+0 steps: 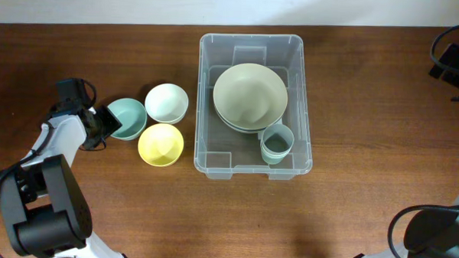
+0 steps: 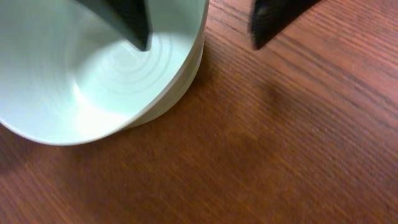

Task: Pack container
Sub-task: 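Grasp the rim of the mint green bowl with the left gripper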

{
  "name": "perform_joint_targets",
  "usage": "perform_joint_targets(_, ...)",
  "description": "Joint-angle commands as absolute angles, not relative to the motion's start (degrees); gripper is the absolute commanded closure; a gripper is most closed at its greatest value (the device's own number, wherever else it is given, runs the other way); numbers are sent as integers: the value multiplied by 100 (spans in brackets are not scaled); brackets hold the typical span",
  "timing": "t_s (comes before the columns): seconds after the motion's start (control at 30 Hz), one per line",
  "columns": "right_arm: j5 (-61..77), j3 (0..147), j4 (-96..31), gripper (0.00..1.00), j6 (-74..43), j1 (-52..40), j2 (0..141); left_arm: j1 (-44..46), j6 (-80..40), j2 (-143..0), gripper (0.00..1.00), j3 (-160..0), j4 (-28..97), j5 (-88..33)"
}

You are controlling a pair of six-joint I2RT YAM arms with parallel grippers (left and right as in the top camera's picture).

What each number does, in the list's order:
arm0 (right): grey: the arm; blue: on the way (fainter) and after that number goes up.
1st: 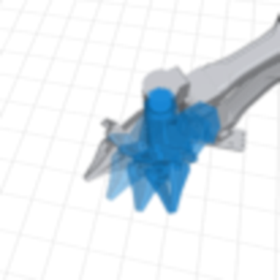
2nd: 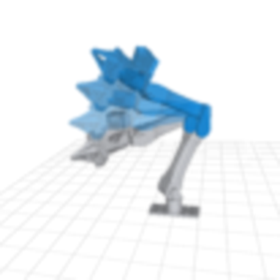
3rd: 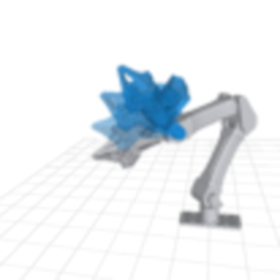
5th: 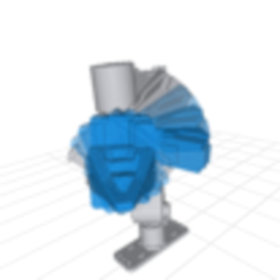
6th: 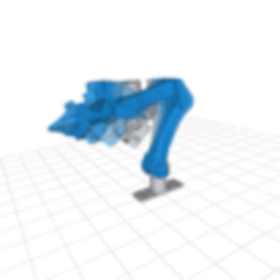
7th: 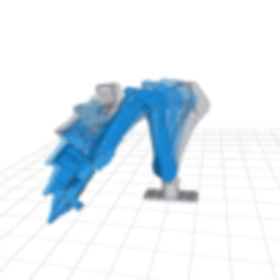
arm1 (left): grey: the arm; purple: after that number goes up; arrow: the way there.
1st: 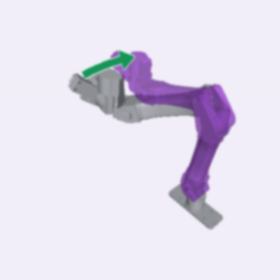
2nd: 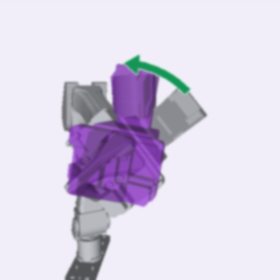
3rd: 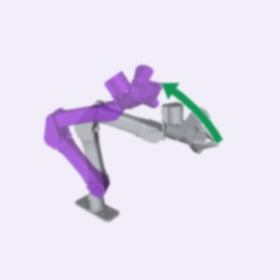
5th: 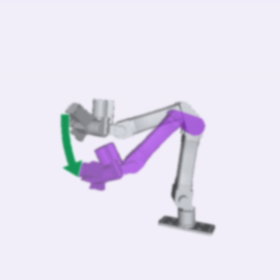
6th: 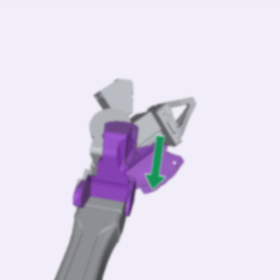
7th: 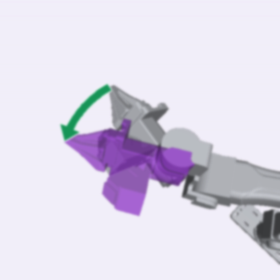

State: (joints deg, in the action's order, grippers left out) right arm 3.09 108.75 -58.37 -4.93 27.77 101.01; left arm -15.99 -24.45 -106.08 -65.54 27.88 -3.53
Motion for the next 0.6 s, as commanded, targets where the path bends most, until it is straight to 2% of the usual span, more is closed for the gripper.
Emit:
perform_joint_targets(0.0,322,10890,-5833,1,-489,2777,10097,-1592,-2486,-10532,58,-6519,2703,-314)
perform_joint_targets(0.47,322,10890,-5833,1,-489,2777,10097,-1592,-2486,-11030,59,-6486,2351,-318)
perform_joint_targets(0.57,322,10890,-5833,1,-489,2777,10097,-1592,-2484,-11056,65,-6488,2318,-318)
